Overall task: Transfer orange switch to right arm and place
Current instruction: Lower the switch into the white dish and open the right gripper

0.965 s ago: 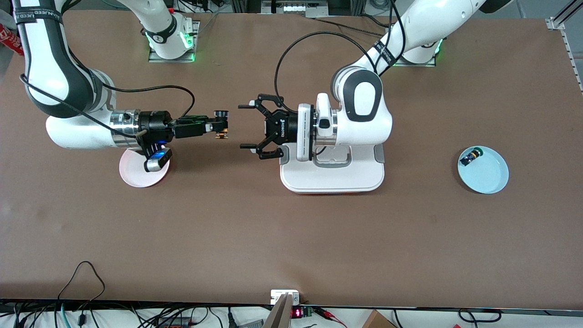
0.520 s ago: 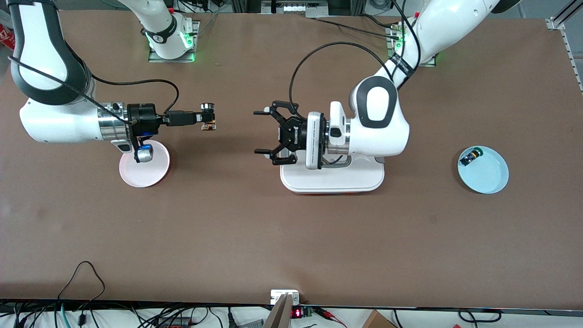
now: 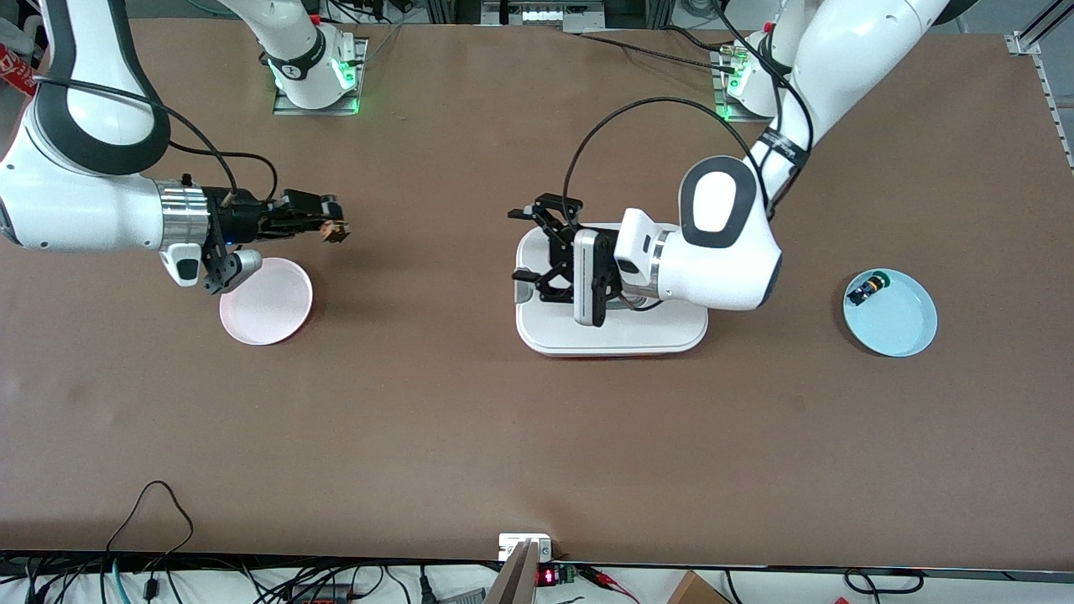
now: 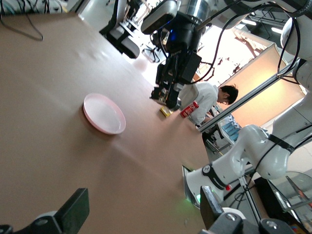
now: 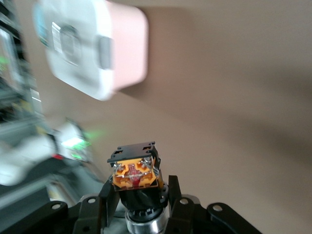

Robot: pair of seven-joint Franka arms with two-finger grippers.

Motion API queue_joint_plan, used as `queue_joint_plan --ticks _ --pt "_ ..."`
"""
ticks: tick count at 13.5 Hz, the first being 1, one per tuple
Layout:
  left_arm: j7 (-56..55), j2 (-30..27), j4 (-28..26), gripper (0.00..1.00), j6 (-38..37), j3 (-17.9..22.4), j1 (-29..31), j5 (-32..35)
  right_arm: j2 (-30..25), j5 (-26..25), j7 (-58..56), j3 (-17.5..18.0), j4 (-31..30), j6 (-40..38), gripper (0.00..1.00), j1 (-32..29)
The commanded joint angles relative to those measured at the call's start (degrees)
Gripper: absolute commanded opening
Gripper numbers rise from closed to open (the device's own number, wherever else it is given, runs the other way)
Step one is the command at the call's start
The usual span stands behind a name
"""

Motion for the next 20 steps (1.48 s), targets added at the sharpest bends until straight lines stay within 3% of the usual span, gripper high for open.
queue_joint_plan --ticks 1,3,5,8,9,11,13,17,20 --pt "-12.67 -1.17 0.01 1.0 -7.78 0.0 4.35 10.58 -0.18 -11.26 -8.8 0.35 -0.43 3.19 0.2 -0.51" --pt "-17.88 -1.17 0.28 1.0 -13.33 -0.09 7.0 18.07 -0.01 -19.08 -13.9 0.35 -0.78 7.05 0.2 -0.33" --pt "-21.05 -1.0 0.89 1.0 -13.61 0.26 7.0 22.03 -0.01 -28.65 -23.01 0.35 -2.62 13.01 0.2 -0.24" --pt "-28.94 -1.43 1.24 1.0 -17.45 0.43 8.32 25.38 0.17 -34.48 -30.96 0.35 -5.87 20.06 0.2 -1.12" --pt "-31.32 -1.44 3.85 1.0 -20.78 0.26 8.32 30.61 0.17 -36.77 -33.41 0.35 -7.71 23.21 0.2 -1.3" --pt "-38.43 -1.44 7.65 1.0 -27.9 0.17 8.32 38.9 0.69 -39.41 -39.91 0.35 -11.75 31.03 0.2 -2.08" --pt "-43.11 -1.44 9.33 1.0 -32.05 0.35 8.58 41.38 1.66 -41.96 -44.23 0.35 -14.39 34.74 0.2 -2.52" --pt "-50.83 -1.87 14.85 1.0 -44.24 -0.35 9.38 50.6 5.69 -42.06 -52.58 0.35 -17.92 44.22 0.2 -5.68" --pt "-57.71 -4.49 17.06 1.0 -51.04 -0.79 8.94 59.1 7.9 -42.06 -53.74 0.35 -18.36 46.7 0.2 -5.87"
